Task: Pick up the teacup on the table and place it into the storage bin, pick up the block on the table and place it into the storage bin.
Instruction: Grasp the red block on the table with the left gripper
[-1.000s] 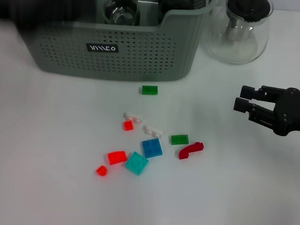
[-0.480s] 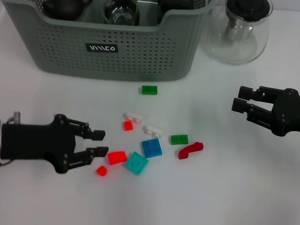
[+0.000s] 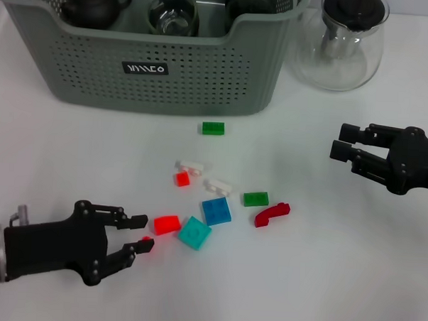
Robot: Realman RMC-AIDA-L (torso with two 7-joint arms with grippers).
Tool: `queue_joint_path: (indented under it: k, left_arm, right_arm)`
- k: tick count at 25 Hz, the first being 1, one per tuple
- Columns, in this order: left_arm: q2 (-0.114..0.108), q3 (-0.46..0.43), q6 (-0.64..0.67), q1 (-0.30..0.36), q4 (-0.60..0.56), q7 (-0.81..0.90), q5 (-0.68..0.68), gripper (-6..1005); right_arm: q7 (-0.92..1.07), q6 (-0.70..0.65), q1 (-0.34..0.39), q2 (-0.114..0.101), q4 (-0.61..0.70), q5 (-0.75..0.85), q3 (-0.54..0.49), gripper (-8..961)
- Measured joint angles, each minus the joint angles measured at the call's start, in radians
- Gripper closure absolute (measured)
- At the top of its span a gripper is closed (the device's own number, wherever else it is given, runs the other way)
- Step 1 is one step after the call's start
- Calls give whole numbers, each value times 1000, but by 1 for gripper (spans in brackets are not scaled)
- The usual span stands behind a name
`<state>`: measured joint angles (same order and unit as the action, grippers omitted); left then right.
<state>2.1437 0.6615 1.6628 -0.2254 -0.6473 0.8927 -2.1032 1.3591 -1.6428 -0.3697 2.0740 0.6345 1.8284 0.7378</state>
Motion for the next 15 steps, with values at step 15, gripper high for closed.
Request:
queue_joint_path:
  k: [15]
  left_arm:
    - [20,-37,-152,12,135,-116,1,673]
  right_arm:
    - [0,0,6,-2,-1,0,6,530]
